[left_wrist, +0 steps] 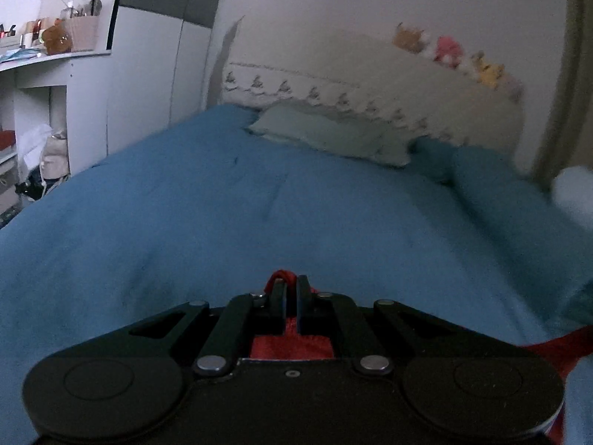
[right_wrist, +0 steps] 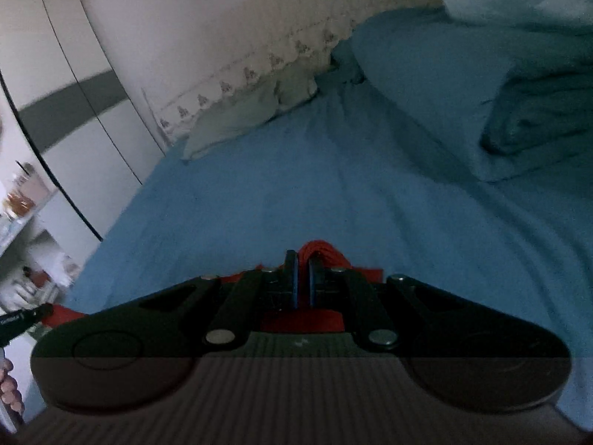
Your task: Fold small clothes
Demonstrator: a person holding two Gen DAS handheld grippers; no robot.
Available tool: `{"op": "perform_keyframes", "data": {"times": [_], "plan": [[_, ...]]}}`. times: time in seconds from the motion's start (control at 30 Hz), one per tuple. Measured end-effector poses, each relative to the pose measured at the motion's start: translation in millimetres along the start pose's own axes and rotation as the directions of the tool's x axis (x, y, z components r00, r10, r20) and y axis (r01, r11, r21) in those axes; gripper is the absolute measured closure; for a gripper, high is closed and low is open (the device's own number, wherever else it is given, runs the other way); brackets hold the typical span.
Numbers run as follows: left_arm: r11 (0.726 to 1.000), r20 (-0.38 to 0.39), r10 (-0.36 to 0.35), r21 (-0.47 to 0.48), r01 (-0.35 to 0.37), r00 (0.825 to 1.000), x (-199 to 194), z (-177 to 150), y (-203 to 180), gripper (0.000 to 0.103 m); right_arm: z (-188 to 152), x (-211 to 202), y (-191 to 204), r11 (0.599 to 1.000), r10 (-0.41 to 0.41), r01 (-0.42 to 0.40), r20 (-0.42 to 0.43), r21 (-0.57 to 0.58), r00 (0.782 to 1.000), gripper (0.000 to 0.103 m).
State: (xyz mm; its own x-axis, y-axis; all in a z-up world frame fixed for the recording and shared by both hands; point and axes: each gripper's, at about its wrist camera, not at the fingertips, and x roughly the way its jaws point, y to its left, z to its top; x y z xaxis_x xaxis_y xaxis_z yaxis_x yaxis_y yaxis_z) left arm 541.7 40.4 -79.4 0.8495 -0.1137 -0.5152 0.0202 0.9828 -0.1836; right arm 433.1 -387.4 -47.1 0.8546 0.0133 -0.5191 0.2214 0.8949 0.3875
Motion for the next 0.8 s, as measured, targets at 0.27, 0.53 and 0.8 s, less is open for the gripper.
{"op": "perform_keyframes", "data": {"times": [0.27,0.53,0.8], "plan": [[0.997,-0.081,0.072,-0.013,-0.073,0.994,98,-27,8,0.099,-8,116,-17,0.997,-0.069,0.070,-0.012,0.034,0.998,0.083],[0.997,-0.065,0.076,-0.017,-0.078,0.995,69,-34,15,0.031,-19,103,-17,0.995,-0.097,0.095,0.104,0.020,0.990,0.007],[0.977,-0.127,-0.111,0.169,0.132,0.986,-3,-109,-7,0.000,-104,56,6,0.954,0.044,-0.043,-0.005,-0.296,0.999,0.003]]}}
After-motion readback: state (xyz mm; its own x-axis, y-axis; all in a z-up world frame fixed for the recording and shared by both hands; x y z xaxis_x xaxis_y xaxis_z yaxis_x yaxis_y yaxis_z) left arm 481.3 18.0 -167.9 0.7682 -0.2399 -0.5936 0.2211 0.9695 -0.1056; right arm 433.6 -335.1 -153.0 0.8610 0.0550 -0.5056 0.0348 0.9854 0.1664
